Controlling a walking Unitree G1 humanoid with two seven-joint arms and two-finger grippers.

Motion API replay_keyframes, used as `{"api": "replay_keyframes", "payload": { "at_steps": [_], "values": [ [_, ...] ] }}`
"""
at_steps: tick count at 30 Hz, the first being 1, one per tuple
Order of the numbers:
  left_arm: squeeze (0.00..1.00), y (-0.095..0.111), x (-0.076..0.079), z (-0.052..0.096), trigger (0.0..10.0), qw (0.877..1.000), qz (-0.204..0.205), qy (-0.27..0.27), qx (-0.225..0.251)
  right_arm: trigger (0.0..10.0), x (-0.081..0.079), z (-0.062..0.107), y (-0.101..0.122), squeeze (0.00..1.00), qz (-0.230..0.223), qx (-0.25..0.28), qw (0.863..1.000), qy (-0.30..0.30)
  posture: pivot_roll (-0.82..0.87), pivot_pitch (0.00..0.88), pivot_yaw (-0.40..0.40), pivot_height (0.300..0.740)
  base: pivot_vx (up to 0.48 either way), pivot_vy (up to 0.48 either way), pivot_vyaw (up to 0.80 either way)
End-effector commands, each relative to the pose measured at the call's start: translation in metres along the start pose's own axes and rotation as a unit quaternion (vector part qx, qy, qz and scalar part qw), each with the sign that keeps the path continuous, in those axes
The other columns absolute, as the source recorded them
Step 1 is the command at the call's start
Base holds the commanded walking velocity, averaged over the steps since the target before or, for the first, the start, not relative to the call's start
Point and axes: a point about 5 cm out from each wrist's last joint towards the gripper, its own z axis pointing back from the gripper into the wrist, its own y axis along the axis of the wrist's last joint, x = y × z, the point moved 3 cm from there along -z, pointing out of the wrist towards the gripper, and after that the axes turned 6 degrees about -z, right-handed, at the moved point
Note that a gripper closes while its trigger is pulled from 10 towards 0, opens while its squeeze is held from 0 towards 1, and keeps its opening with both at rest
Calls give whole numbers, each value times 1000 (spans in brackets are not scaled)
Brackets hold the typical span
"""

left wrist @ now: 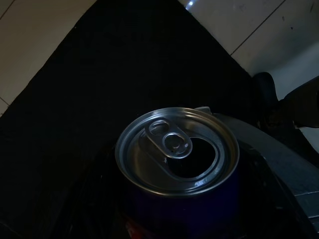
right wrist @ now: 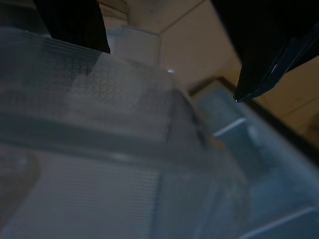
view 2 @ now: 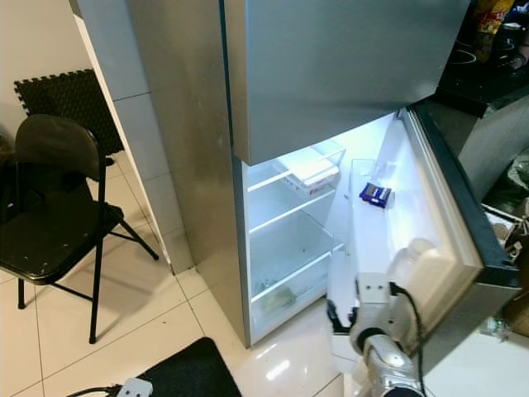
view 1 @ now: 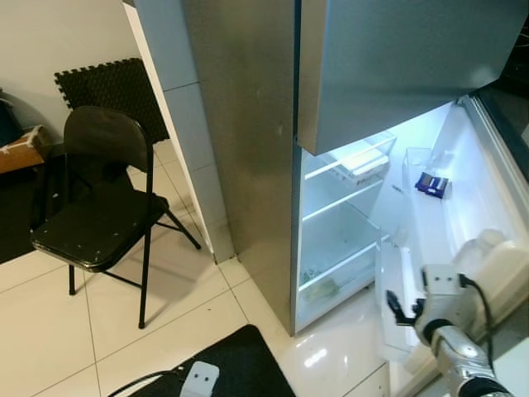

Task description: Restocking fridge

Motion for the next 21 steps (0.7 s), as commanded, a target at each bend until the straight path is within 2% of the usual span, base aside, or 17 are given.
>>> {"api": "replay_keyframes", "payload": {
  "at_steps": [1,2,4,6,10,11,14,17,21],
  "values": [
    [0,-2,10,-1,10000,1000,5,-15,1,10000,18,-1,23,0,1,48,998,-37,2,0,-9,740,0,0,0],
    [0,-2,10,-1,10000,1000,5,-15,0,10000,26,1,25,0,3,50,997,-51,1,0,-9,740,0,0,0],
    [0,-2,10,-1,10000,1000,5,-15,0,10000,26,1,25,0,3,50,997,-51,1,0,-9,740,0,0,0],
    [0,-2,11,-1,10000,1000,5,-16,0,10000,35,3,24,0,10,48,997,-65,-2,0,-9,740,0,0,0],
    [0,-2,11,-1,10000,1000,5,-16,0,10000,37,5,20,0,11,41,997,-70,-3,0,-9,740,0,0,0],
    [0,-2,11,-2,10000,1000,5,-17,0,10000,35,7,8,0,23,17,997,-70,-3,0,-8,740,0,0,0],
    [0,-2,11,-2,10000,1000,5,-17,0,10000,33,12,-11,0,36,-13,997,-73,0,0,-9,740,0,0,0],
    [0,-1,11,-2,10000,1000,5,-16,2,10000,40,21,-32,0,44,-50,993,-97,1,0,-7,740,0,0,0],
    [0,-1,10,-2,10000,1000,5,-15,2,10000,42,27,-45,0,56,-71,991,-103,1,0,-5,740,0,0,0]
  ]
}}
